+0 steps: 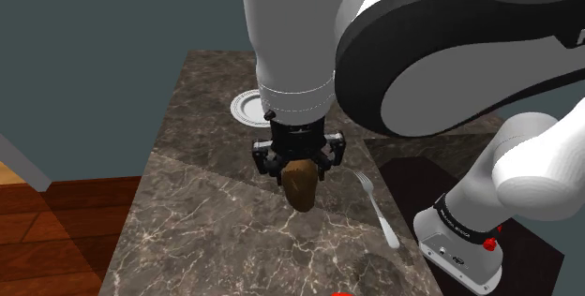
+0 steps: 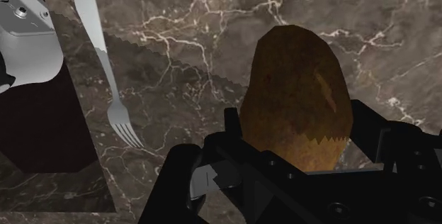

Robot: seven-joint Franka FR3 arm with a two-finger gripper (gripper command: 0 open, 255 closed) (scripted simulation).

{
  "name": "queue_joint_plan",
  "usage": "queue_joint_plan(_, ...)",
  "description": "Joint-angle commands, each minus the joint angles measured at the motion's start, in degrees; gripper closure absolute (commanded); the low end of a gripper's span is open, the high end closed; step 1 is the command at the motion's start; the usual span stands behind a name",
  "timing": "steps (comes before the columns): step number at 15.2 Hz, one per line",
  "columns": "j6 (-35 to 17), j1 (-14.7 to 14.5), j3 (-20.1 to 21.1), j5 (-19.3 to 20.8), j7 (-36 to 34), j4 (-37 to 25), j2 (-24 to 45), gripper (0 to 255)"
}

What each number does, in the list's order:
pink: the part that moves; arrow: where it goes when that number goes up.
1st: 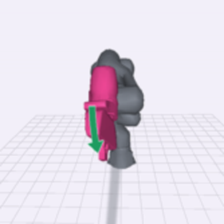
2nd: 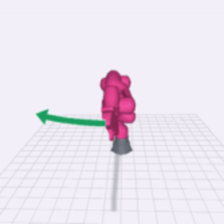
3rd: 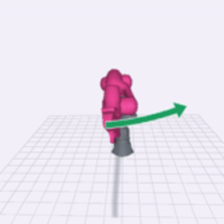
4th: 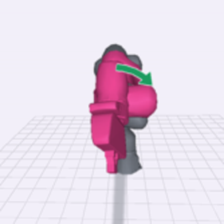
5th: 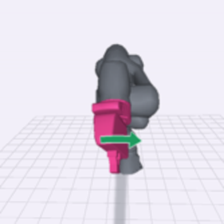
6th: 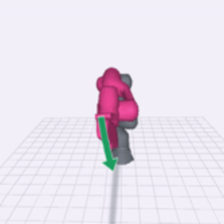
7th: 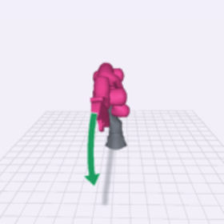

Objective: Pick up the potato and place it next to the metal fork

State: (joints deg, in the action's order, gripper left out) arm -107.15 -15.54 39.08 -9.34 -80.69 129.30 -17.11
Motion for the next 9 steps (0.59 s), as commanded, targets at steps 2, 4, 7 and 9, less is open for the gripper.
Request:
queue_joint_plan(2, -2.6, 0.0, 0.6, 0.2, -0.4, 1.7, 0.9, 255)
queue_joint_plan(4, -4.2, 0.1, 1.0, 0.4, -0.7, 2.7, 1.7, 255)
queue_joint_plan(7, -6.7, 0.2, 1.6, 0.9, -1.3, 4.2, 2.8, 255)
queue_joint_plan(9, -8.4, 0.4, 2.0, 1.3, -1.7, 5.1, 3.7, 255)
